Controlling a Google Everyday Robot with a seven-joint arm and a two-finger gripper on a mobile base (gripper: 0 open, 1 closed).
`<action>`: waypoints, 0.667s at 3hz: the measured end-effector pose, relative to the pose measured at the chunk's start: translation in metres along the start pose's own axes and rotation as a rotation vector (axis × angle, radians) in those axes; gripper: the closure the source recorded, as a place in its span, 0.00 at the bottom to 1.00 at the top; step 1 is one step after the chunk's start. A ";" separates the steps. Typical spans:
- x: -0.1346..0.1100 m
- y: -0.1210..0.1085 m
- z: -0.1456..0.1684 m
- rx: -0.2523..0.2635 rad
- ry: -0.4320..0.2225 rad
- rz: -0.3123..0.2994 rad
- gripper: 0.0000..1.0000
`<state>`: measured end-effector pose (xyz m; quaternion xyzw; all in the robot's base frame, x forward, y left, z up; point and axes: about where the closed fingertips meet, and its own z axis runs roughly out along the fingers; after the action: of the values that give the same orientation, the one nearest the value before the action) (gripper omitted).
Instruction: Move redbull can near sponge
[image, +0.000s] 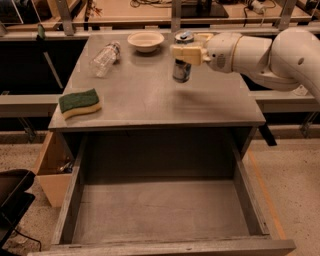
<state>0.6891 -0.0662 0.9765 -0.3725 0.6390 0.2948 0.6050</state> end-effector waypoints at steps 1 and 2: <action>0.005 0.048 0.026 -0.089 0.019 -0.020 1.00; 0.000 0.088 0.056 -0.187 0.020 -0.048 1.00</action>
Offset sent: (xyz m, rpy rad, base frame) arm -0.0609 0.1474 -0.0112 -0.0659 -0.0209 0.3069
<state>0.6472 0.0287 0.9652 -0.4456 0.6053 0.3350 0.5682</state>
